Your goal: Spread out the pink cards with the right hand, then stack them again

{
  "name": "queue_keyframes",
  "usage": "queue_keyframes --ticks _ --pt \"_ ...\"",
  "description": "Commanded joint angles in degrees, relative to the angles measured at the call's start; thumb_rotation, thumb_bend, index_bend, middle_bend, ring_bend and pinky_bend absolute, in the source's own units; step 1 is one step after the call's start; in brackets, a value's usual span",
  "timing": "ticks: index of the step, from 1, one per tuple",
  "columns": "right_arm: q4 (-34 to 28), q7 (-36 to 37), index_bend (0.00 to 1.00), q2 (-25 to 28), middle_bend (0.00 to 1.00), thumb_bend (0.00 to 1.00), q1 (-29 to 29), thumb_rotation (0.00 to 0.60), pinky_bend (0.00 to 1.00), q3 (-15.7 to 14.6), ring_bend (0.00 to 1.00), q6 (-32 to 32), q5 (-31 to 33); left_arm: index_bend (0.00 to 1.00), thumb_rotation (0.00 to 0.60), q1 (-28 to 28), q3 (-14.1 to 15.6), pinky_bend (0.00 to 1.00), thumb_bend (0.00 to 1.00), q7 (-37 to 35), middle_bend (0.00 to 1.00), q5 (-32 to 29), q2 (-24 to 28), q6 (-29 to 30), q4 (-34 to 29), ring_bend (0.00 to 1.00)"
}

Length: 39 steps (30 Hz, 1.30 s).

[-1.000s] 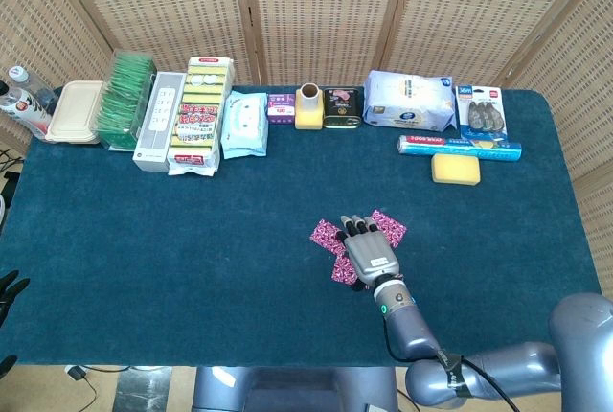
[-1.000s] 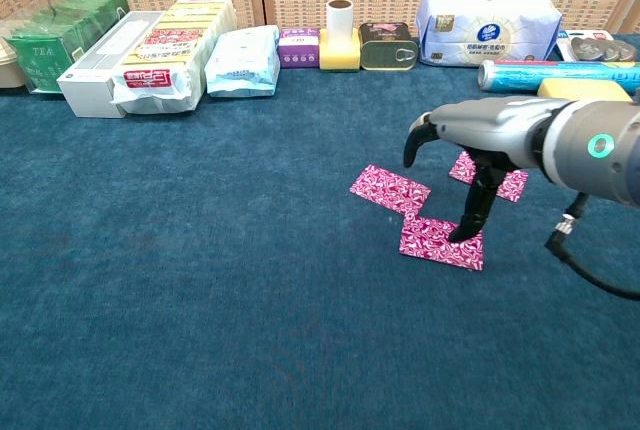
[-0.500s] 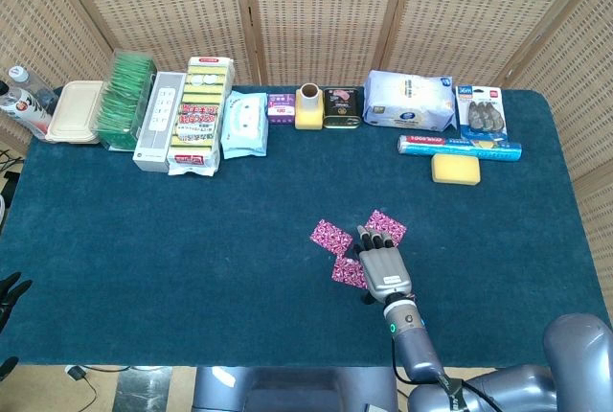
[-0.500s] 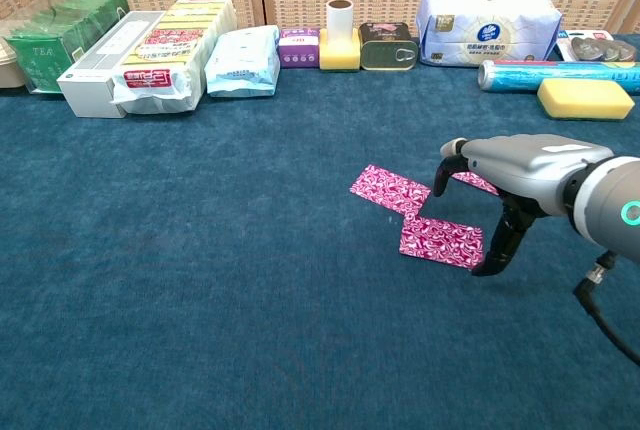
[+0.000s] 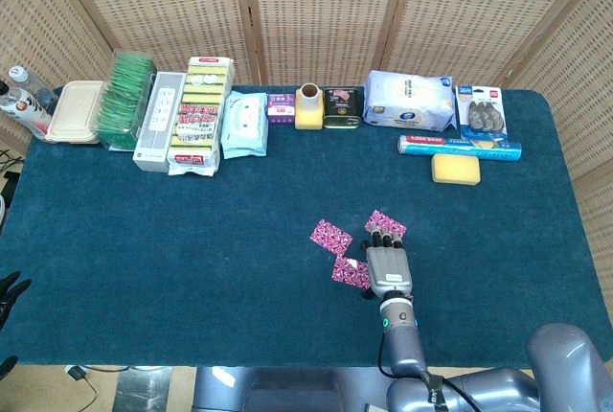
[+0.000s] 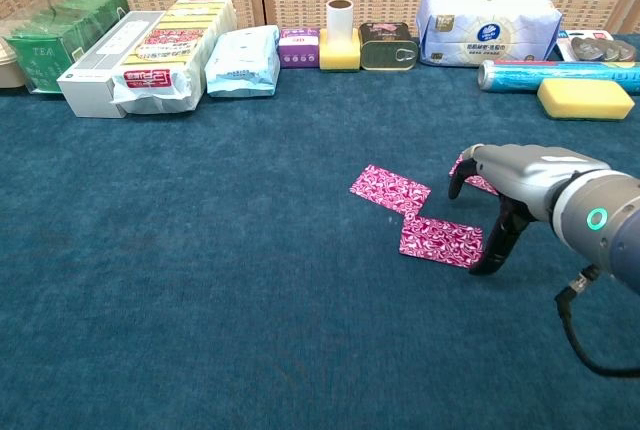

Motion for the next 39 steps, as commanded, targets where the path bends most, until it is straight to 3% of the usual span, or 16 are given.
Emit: queue_keyframes --ticks 1,13,28,39 --pt "0.31 -0.31 0.25 -0.53 0.00 0.00 -0.43 0.600 0.01 0.11 0.00 0.02 -0.36 0.00 0.600 0.03 0.02 0.01 0.12 0.08 0.00 0.00 -0.03 0.02 -0.05 0.00" --pt "2.61 -0.67 0.28 -2.60 0.01 0.02 -2.16 0.600 0.01 1.10 0.00 -1.75 -2.09 0.00 0.600 -0.03 -0.04 0.01 0.12 -0.06 0.00 -0.20 0.00 -0.07 -0.08 0.00" --pt "6.17 -0.39 0.35 -4.32 0.04 0.24 -3.34 0.600 0.01 4.13 0.00 -3.71 -1.82 0.00 0.600 -0.24 -0.10 0.01 0.12 -0.16 0.00 -0.56 0.09 -0.51 -0.24 0.00" --pt "6.09 -0.19 0.40 -4.33 0.05 0.27 -4.66 0.600 0.02 3.89 0.00 -3.93 -3.77 0.00 0.600 -0.22 -0.06 0.01 0.12 -0.06 0.00 -0.45 0.06 -0.48 -0.26 0.00"
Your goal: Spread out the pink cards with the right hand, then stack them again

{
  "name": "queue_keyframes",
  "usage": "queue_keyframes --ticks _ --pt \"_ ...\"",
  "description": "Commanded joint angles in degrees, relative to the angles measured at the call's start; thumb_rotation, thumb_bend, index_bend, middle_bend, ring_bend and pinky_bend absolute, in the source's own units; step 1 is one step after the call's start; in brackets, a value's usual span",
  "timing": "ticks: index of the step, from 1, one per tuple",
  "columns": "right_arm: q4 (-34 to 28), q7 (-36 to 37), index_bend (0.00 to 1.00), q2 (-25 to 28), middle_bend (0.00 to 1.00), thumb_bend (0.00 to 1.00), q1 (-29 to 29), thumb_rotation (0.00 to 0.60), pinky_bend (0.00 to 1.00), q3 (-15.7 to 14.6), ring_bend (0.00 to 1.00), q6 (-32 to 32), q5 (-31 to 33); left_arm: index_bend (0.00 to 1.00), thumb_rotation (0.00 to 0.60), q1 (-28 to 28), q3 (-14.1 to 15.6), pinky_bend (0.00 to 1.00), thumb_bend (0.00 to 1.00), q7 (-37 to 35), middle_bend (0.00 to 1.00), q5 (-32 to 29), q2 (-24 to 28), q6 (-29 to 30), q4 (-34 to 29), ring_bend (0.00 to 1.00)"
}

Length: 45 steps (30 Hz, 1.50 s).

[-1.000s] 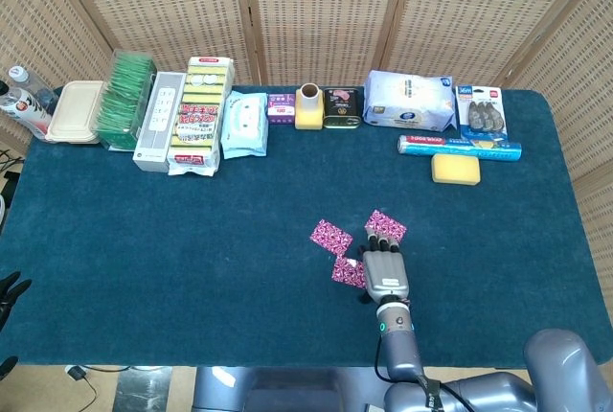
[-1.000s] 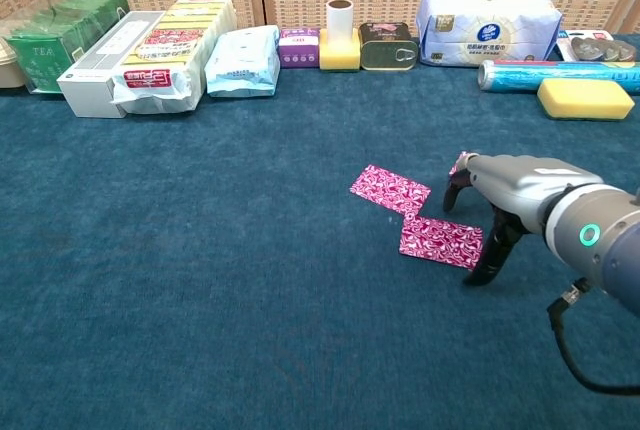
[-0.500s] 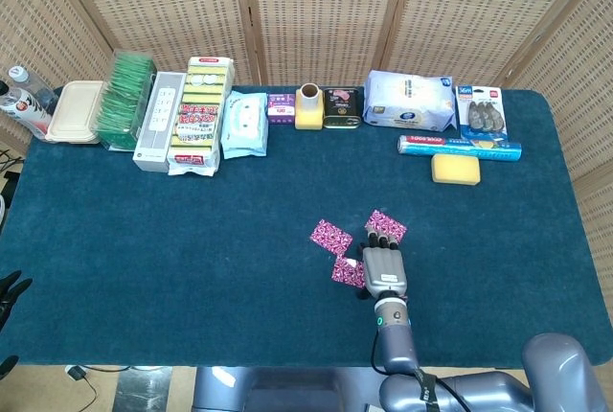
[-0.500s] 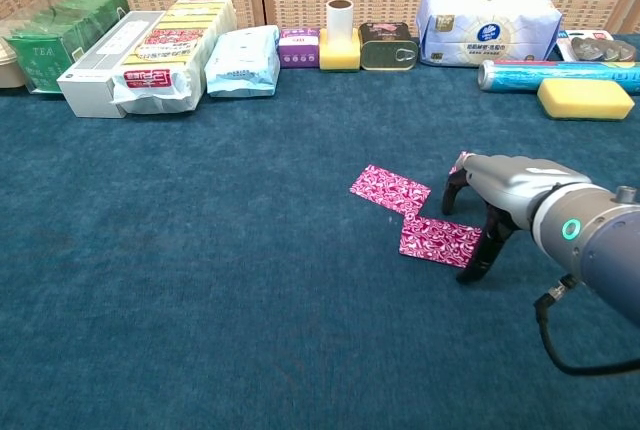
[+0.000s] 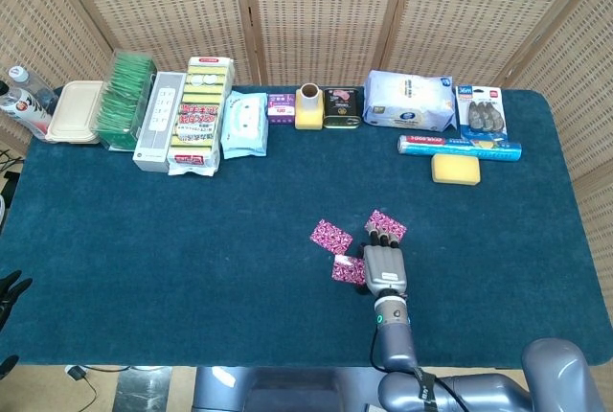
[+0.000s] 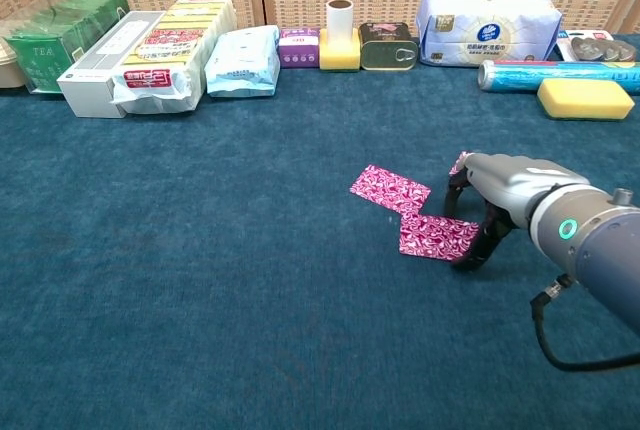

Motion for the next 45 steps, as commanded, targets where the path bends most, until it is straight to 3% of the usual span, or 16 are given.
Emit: queue_keyframes --ticks 1,10,17,23,32,45 --pt "-0.94 0.18 0.40 0.36 0.05 0.27 -0.38 0.600 0.02 -0.02 0.00 0.21 -0.78 0.00 0.600 -0.01 0.02 0.01 0.12 0.06 0.00 0.04 -0.02 -0.04 0.01 0.00" --pt "-4.63 -0.60 0.40 2.47 0.05 0.27 -1.02 0.600 0.02 1.14 0.00 1.53 -2.26 0.00 0.600 -0.05 0.04 0.01 0.12 -0.02 0.00 -0.04 0.08 -0.13 -0.07 0.00" --pt "-3.07 -3.15 0.40 4.62 0.05 0.27 0.70 0.600 0.02 7.63 0.00 0.70 3.59 0.00 0.600 -0.17 0.11 0.01 0.12 -0.39 0.00 0.15 0.19 -0.22 0.08 0.00" --pt "2.73 -4.53 0.40 4.37 0.05 0.28 3.35 0.600 0.02 12.91 0.00 0.22 8.28 0.00 0.600 -0.07 0.16 0.01 0.12 -0.77 0.00 0.21 0.30 0.06 0.19 0.00" --pt "10.21 -5.18 0.37 2.85 0.05 0.28 4.82 0.600 0.02 15.04 0.00 -1.48 12.91 0.00 0.600 -0.40 0.13 0.01 0.12 -0.43 0.00 -0.24 0.35 -0.82 -0.14 0.00" --pt "12.81 -4.84 0.39 2.32 0.05 0.28 5.27 0.600 0.05 15.46 0.00 -2.16 14.56 0.00 0.600 -0.52 -0.02 0.01 0.12 -0.70 0.00 -0.74 0.48 -1.05 -0.45 0.00"
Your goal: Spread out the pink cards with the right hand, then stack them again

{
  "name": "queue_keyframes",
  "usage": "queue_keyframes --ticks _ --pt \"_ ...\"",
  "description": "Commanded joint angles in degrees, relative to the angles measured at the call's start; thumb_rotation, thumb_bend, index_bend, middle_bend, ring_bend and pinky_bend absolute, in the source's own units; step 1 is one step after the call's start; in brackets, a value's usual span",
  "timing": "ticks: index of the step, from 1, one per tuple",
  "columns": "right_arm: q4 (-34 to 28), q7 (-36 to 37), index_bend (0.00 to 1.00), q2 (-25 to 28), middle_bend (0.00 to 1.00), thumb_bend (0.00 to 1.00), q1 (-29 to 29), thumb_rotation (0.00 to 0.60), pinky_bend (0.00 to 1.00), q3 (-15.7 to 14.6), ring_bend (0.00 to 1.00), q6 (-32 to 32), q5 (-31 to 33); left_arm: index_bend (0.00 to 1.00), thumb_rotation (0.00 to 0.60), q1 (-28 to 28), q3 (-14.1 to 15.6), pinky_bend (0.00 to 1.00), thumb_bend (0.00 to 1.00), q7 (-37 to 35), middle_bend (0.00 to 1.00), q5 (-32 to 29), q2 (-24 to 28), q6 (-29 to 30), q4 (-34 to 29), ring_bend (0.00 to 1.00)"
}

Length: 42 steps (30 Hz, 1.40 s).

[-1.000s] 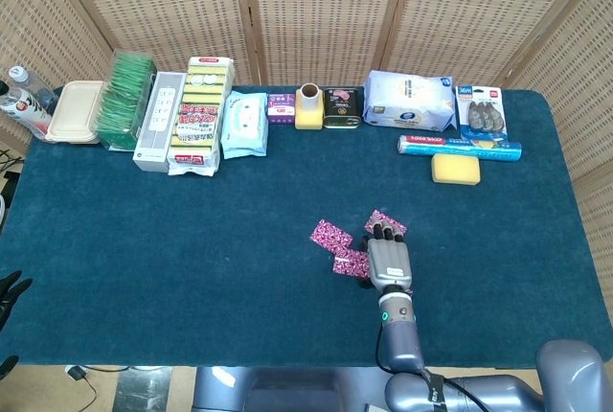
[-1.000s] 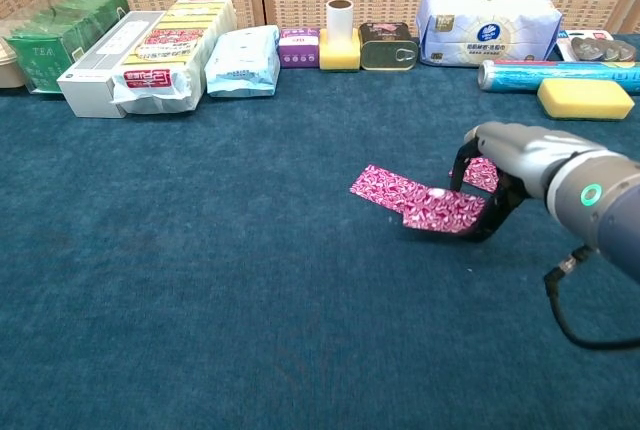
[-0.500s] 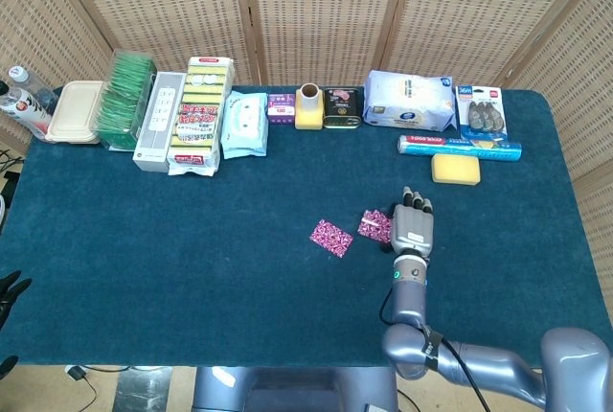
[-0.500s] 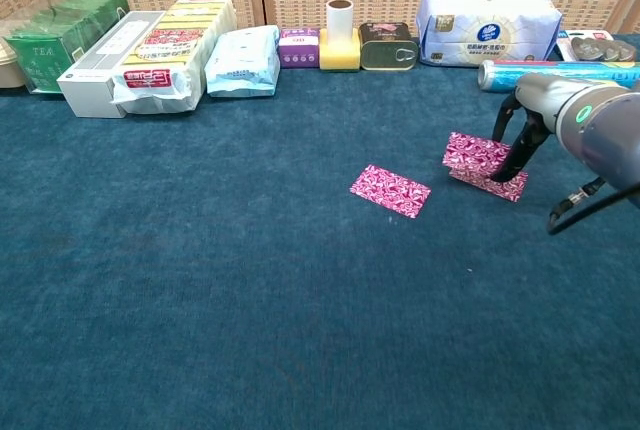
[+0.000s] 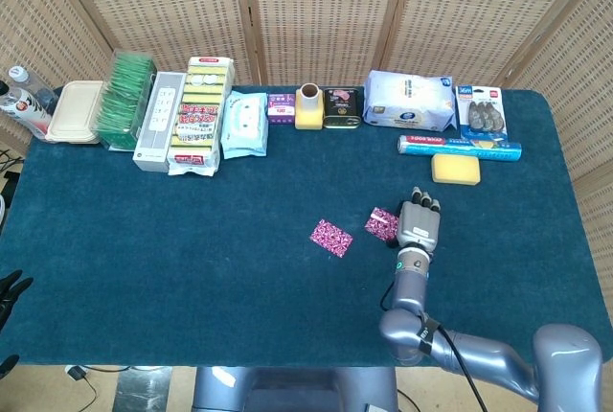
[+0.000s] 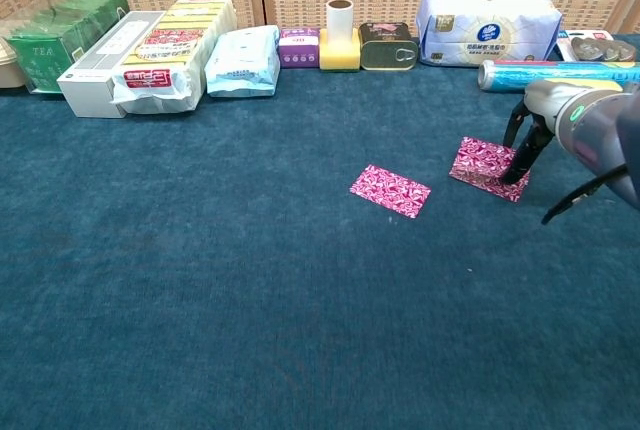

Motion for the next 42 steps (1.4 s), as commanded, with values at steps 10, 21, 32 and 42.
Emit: queue_keyframes --ticks 10,21,32,42 --pt "1.43 0.34 0.39 -0.53 0.04 0.28 0.06 0.600 0.06 -0.08 0.00 -0.12 0.41 0.00 0.600 0.12 0.05 0.01 0.12 -0.46 0.00 0.11 0.06 0.32 0.25 0.00" --pt "3.45 1.66 0.39 -1.68 0.03 0.28 -0.32 0.600 0.09 -0.52 0.00 0.46 -0.78 0.00 0.600 0.05 0.03 0.01 0.12 -0.40 0.00 -0.09 0.13 0.09 0.11 0.00" --pt "2.97 1.64 0.39 -2.30 0.03 0.28 -0.52 0.600 0.10 0.20 0.00 0.82 -0.17 0.00 0.600 0.31 0.15 0.01 0.12 -0.61 0.00 0.43 0.12 0.70 0.48 0.00" --pt "3.54 1.62 0.34 -2.61 0.02 0.28 -0.69 0.600 0.11 0.28 0.00 1.02 -0.57 0.00 0.600 0.24 0.11 0.01 0.12 -0.96 0.00 0.39 0.16 0.69 0.59 0.00"
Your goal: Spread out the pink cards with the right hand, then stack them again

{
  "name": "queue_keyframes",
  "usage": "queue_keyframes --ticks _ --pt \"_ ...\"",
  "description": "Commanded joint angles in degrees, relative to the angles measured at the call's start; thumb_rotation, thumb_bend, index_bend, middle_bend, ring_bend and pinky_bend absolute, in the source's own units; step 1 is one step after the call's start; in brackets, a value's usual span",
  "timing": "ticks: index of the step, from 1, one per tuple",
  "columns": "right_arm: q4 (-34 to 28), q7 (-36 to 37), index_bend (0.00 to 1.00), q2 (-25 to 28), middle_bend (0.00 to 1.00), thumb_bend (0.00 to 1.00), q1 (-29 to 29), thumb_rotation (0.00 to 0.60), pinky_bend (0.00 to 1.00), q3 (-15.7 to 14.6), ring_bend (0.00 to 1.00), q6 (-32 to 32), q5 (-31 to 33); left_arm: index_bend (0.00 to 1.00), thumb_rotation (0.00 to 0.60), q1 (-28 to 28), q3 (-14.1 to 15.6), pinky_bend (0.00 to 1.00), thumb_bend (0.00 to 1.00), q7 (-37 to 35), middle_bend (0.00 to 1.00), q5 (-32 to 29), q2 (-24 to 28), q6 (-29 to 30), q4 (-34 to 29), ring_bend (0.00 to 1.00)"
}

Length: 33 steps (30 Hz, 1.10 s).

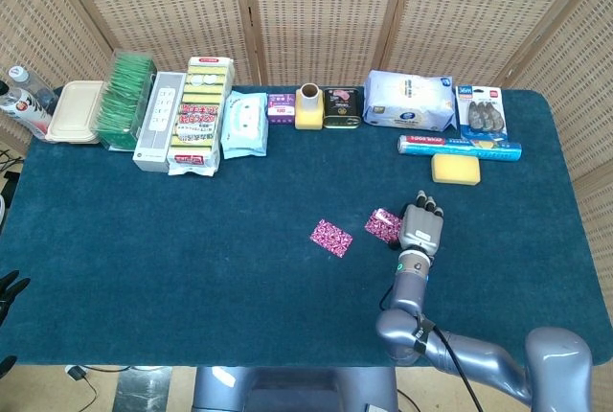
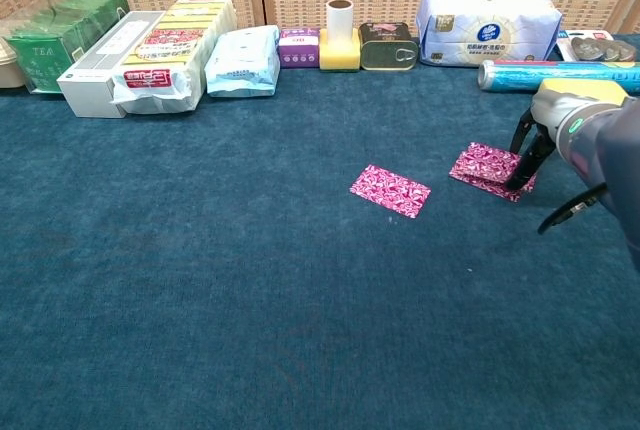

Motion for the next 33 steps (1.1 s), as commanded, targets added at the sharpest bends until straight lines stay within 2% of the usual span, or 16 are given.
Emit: queue_keyframes --ticks 1,15,23,27,33 --pt "0.15 0.23 0.34 -0.11 0.02 0.28 -0.17 0.600 0.11 0.07 0.00 -0.17 0.00 0.00 0.600 0.05 -0.02 0.01 0.12 -0.05 0.00 -0.06 0.01 0.09 -0.02 0.00" --pt "-1.43 0.38 0.32 0.12 0.02 0.28 -0.73 0.600 0.11 -0.23 0.00 0.12 -1.07 0.00 0.600 0.32 0.02 0.01 0.12 -0.49 0.00 0.28 0.00 0.78 0.29 0.00" --pt "-10.18 2.54 0.31 0.99 0.02 0.28 -1.35 0.600 0.10 -2.55 0.00 1.59 -6.99 0.00 0.600 0.08 0.05 0.01 0.12 0.04 0.00 0.33 -0.07 0.21 0.11 0.00" --pt "-12.38 2.04 0.30 -0.38 0.01 0.28 -0.69 0.600 0.10 -3.03 0.00 2.31 -7.24 0.00 0.600 0.11 0.02 0.01 0.12 -0.15 0.00 0.17 0.00 0.27 0.08 0.00" --pt "-8.24 -0.46 0.28 -5.21 0.00 0.28 1.96 0.600 0.09 -2.80 0.00 3.35 -5.79 0.00 0.600 0.16 0.32 0.01 0.12 -1.66 0.00 0.91 0.29 0.79 0.82 0.00"
